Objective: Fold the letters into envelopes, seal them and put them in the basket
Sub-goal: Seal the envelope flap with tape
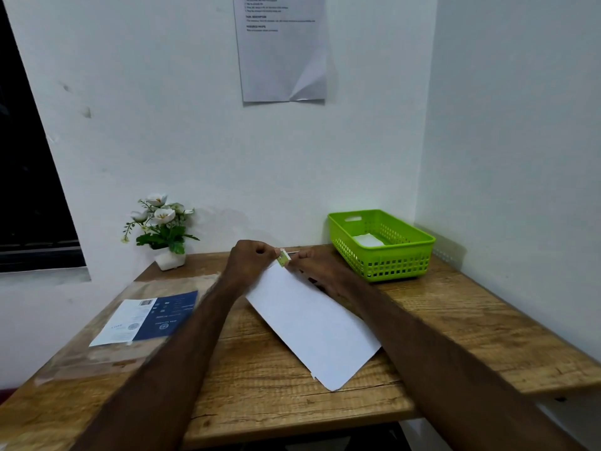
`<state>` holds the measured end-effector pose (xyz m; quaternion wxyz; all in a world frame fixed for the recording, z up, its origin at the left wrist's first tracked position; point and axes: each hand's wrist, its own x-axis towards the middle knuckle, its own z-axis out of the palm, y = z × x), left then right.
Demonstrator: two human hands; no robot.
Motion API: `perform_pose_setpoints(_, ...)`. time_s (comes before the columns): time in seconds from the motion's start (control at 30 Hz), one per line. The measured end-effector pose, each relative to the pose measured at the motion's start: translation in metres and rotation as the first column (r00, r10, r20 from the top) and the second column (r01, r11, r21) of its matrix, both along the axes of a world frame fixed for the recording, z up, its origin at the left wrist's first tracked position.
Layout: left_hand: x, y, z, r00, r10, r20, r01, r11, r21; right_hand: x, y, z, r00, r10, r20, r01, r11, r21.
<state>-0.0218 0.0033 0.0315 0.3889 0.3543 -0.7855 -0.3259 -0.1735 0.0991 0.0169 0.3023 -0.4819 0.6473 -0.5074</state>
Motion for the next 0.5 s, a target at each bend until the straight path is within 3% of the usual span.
perform_pose_setpoints(0.2,0.001,0.01,0.0,0.996,-0.078,-0.046,0.08,0.995,0.062,0.003,0.009,-0.001,0.989,0.11,0.096,-0.1,0.99,-0.104)
perform_pose_setpoints(0.5,-0.002,0.009,0.004,0.999,-0.039,0.016,0.039,0.999,0.013,-0.001,0.012,0.014,0.998,0.056,-0.018,-0.057,0.998,-0.033)
